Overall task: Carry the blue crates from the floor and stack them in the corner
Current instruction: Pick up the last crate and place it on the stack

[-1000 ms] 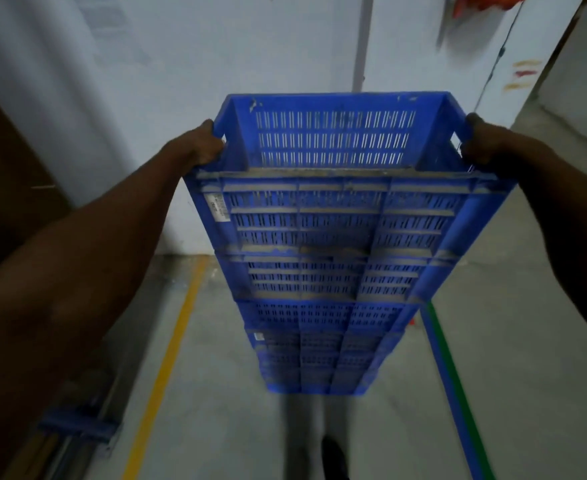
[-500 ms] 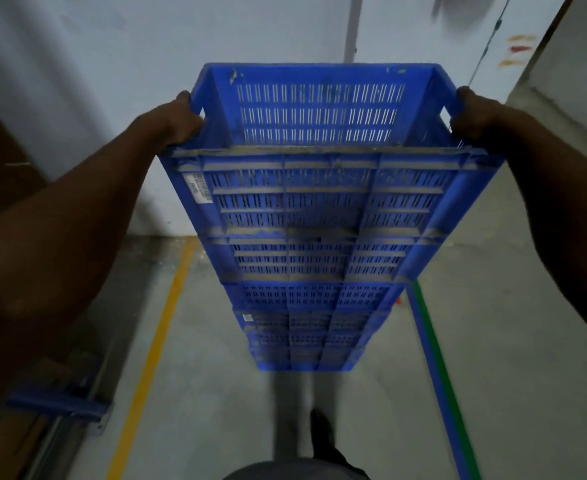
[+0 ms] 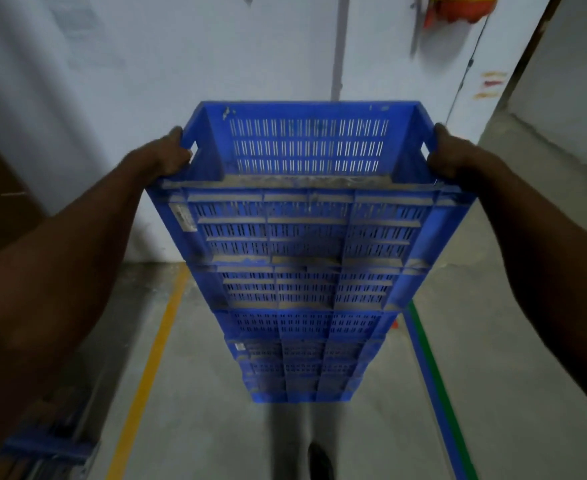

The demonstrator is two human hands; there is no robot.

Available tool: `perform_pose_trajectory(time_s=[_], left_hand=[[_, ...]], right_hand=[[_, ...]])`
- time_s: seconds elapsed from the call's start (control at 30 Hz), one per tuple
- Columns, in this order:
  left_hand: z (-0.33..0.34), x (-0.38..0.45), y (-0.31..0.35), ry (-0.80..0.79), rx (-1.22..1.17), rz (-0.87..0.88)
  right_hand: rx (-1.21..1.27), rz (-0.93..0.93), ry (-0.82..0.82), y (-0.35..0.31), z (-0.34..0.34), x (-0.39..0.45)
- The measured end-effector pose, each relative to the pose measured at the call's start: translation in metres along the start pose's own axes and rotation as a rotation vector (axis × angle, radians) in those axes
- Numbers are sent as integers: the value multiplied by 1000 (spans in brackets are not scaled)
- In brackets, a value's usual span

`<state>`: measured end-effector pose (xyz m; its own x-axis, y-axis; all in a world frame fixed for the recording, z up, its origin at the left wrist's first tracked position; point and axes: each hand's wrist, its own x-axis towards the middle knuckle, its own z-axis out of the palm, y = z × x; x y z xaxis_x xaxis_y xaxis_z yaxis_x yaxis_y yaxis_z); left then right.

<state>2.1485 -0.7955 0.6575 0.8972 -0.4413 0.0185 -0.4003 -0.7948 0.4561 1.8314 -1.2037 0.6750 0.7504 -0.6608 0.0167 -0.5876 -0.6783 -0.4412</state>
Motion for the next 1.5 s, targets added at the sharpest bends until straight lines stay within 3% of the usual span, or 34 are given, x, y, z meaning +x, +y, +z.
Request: perform_pose_trajectory(time_s=[0.13,0.37,0.6,1.0,1.5], left_hand=[[-2,-19,18,-23,-15,34],[3,-23,21,-1,98,118],[11,-12,9,12,403,246],[-1,-5,4,-23,177,317],[-3,-14,12,-27,148,228]], right_hand=[[-27,-3,-6,7,4,6],[-187,-185,-86,20,3,26],[-334,-194,-33,22,16,28],[-269,-246,-17,17,18,36],[-248,-211,-28,23,12,37]])
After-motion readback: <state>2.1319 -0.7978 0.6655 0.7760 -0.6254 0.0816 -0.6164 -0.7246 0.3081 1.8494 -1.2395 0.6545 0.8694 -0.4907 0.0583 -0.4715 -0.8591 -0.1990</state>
